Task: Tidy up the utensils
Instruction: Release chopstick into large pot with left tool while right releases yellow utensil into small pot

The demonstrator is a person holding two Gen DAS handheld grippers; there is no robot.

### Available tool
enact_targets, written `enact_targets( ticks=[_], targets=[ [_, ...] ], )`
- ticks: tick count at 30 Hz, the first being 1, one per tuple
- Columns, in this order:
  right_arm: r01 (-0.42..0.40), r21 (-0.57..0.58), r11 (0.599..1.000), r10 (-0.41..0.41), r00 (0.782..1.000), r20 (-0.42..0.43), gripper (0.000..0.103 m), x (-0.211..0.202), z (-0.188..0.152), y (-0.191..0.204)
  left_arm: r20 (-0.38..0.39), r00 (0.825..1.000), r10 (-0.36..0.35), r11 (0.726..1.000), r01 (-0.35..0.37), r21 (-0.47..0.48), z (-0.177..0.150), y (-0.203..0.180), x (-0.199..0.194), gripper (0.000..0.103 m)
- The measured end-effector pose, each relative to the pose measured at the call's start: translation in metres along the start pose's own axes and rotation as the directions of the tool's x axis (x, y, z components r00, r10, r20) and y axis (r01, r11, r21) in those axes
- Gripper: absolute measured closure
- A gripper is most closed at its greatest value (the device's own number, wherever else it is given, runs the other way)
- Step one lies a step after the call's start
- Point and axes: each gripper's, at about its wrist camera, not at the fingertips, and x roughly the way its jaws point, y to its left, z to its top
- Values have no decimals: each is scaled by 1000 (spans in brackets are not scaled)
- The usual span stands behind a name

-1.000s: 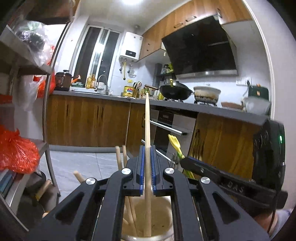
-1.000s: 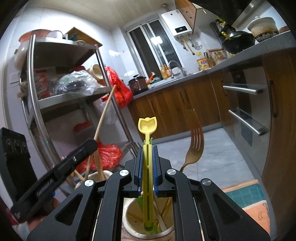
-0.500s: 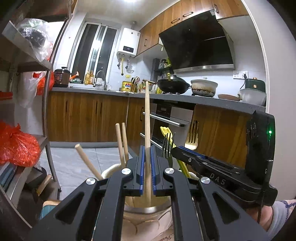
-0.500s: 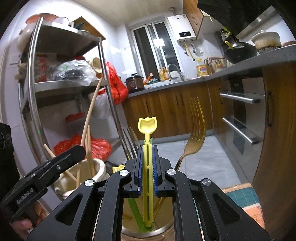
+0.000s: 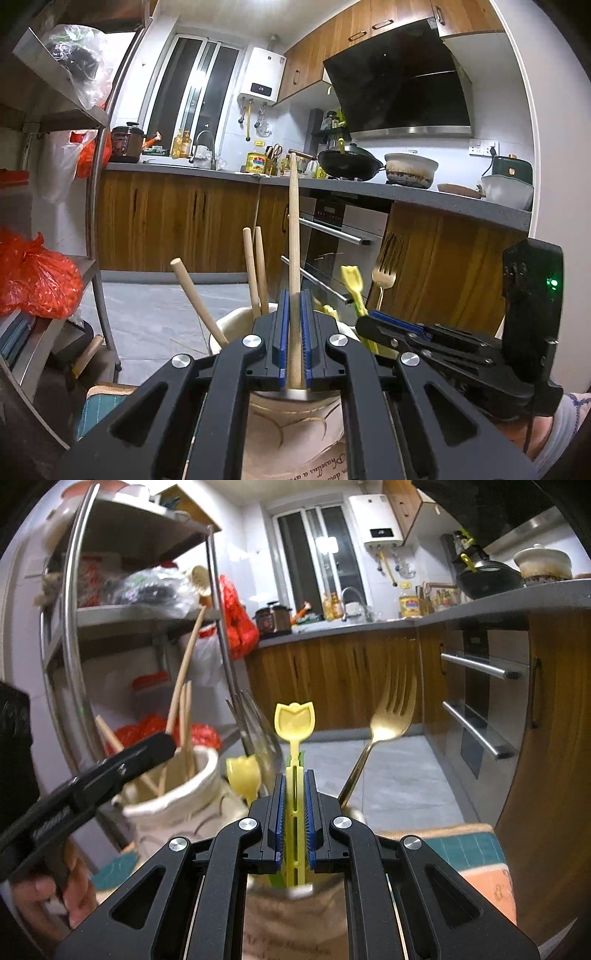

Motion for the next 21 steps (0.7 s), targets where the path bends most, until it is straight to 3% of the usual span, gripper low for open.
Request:
enact_targets(
  ticks=[18,21],
  targets=[
    [13,14,1000,-12,998,-59,92,-2,-3,-3,-6,1000,4,1000,-4,15,0,-2,-3,96],
    [10,6,1000,-9,998,-55,81,-4,-2,-2,-6,1000,6,1000,-6,14,1,-2,-3,96]
  ],
)
